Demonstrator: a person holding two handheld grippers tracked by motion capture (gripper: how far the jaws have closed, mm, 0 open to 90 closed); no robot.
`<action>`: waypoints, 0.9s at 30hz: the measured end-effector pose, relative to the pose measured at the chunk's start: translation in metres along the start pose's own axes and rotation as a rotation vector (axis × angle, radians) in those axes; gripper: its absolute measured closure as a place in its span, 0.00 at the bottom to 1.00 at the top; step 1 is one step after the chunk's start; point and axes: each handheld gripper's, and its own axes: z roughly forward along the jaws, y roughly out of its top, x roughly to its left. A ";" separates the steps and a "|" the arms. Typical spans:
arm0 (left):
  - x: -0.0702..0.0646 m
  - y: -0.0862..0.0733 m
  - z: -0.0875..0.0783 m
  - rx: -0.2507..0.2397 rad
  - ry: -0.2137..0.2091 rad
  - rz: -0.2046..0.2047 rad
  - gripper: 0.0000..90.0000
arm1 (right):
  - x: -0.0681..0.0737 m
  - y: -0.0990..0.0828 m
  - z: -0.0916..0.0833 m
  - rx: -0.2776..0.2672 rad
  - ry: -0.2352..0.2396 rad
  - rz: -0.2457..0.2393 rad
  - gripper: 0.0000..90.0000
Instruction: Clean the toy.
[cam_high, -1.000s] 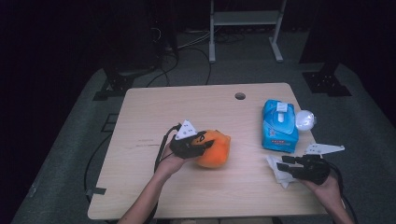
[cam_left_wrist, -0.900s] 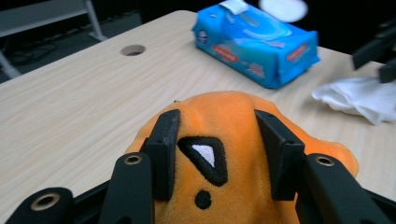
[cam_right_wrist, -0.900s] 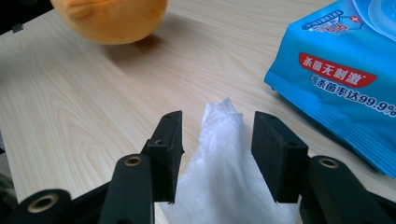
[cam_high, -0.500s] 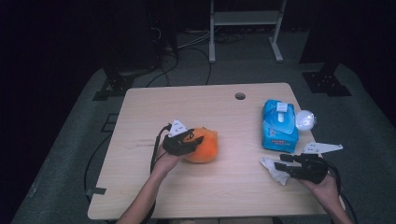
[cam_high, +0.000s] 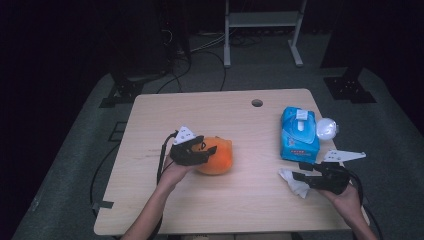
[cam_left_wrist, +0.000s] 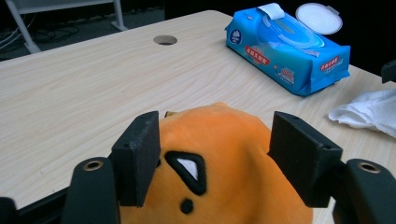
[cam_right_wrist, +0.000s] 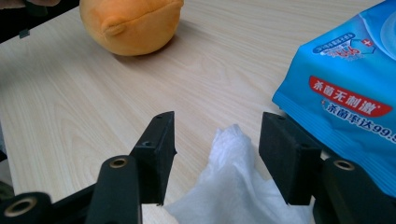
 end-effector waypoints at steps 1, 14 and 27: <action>0.000 -0.001 -0.002 0.003 -0.001 0.000 0.35 | 0.000 0.002 0.001 -0.002 0.002 0.002 0.49; 0.006 -0.007 -0.018 -0.008 0.004 -0.033 0.28 | 0.003 0.010 0.009 -0.001 0.015 -0.012 0.46; 0.012 -0.021 -0.037 -0.009 0.011 -0.063 0.23 | 0.009 0.019 0.017 0.003 0.033 -0.033 0.44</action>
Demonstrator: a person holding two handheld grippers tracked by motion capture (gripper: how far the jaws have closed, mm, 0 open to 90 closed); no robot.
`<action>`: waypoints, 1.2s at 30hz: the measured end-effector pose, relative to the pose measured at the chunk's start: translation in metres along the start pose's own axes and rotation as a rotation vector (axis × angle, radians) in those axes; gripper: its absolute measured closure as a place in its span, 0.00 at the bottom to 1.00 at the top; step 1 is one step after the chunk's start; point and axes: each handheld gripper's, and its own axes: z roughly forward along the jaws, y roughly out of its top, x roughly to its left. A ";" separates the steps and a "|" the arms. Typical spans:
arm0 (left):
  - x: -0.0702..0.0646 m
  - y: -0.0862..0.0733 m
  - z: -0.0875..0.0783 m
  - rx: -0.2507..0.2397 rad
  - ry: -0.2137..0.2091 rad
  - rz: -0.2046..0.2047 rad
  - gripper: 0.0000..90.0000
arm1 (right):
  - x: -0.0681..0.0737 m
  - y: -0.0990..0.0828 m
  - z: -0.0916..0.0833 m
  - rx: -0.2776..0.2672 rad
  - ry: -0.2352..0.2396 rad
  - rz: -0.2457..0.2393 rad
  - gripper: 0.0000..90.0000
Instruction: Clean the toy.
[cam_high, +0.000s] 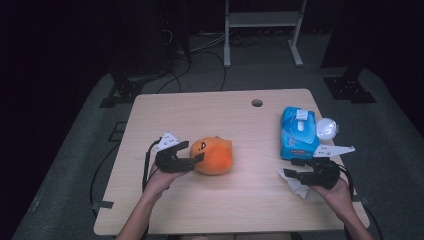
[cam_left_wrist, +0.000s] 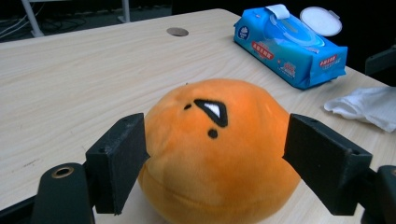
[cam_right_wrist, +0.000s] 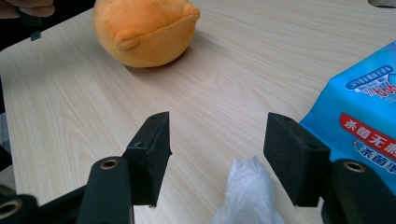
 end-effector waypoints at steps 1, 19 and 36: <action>0.000 -0.001 -0.001 0.000 0.001 -0.002 0.23 | 0.000 0.000 0.000 0.001 0.001 0.000 0.44; 0.003 -0.016 -0.019 0.014 0.014 -0.011 0.22 | 0.002 0.003 0.001 0.001 0.007 -0.006 0.44; 0.007 -0.033 -0.033 0.035 0.028 -0.032 0.20 | 0.004 0.005 0.007 0.014 0.022 -0.008 0.44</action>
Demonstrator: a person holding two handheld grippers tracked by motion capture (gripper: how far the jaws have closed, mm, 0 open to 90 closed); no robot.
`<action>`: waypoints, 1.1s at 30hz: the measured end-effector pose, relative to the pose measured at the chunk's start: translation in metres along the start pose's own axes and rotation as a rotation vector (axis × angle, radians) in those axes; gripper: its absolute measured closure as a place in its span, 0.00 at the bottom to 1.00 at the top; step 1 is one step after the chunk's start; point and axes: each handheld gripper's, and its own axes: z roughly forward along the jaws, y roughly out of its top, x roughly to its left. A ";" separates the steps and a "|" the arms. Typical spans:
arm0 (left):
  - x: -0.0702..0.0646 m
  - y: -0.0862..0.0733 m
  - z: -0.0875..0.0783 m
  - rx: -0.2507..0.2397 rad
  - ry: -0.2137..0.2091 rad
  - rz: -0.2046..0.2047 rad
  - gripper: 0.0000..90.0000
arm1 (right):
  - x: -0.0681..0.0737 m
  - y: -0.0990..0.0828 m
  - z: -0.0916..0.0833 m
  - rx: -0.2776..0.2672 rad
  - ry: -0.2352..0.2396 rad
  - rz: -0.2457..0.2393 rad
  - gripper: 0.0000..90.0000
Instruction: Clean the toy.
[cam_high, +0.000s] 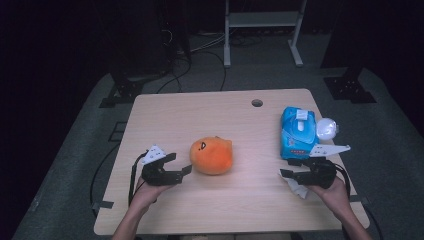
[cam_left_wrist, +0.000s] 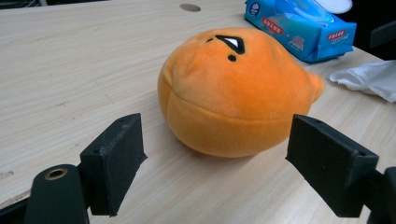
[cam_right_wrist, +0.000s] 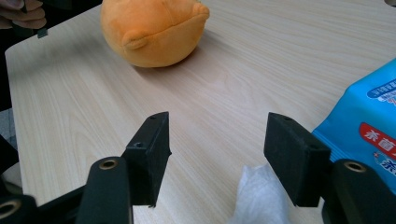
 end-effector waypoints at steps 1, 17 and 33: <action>0.000 0.000 0.000 0.000 0.000 0.000 0.20 | 0.000 0.000 0.000 0.000 0.000 0.000 0.44; -0.001 -0.010 -0.003 0.018 -0.005 -0.007 0.19 | 0.002 0.000 0.003 0.009 0.010 -0.003 0.43; 0.000 -0.021 0.000 0.041 0.007 -0.012 0.17 | 0.005 -0.004 0.009 0.000 0.019 0.002 0.43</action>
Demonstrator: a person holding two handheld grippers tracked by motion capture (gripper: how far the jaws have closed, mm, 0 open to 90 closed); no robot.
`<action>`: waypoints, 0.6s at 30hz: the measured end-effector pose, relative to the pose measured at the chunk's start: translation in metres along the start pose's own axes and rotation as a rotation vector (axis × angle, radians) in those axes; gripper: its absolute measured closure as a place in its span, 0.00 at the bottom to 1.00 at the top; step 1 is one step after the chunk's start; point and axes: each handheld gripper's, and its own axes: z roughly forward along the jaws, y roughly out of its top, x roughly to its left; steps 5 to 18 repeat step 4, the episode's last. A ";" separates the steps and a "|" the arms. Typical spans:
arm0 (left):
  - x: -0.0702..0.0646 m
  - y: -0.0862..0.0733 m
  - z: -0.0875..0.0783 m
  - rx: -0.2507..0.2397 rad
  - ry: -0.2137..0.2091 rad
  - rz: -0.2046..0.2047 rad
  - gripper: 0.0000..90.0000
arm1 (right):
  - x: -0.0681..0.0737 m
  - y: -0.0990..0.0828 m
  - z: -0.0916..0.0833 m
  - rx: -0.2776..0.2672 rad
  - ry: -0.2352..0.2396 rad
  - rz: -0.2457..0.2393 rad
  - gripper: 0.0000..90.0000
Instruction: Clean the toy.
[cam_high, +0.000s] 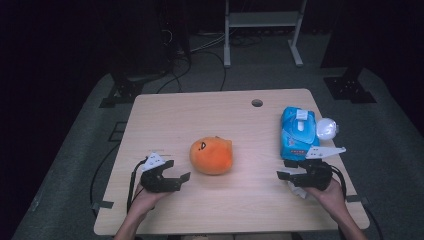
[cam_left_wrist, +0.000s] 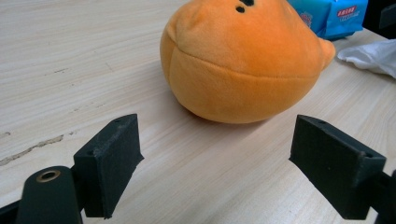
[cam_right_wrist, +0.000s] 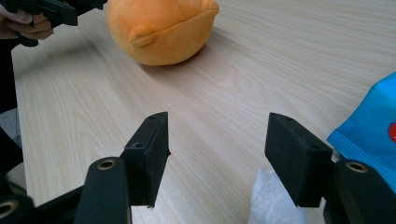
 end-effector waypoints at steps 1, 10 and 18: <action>-0.001 -0.001 0.000 0.002 0.003 0.005 0.17 | 0.000 -0.001 0.000 -0.004 0.002 0.005 0.43; 0.000 -0.001 0.000 0.000 0.003 0.004 0.17 | -0.001 -0.002 0.000 -0.010 0.001 0.006 0.42; 0.000 -0.001 0.000 0.000 0.003 0.004 0.17 | -0.001 -0.002 0.000 -0.010 0.001 0.006 0.42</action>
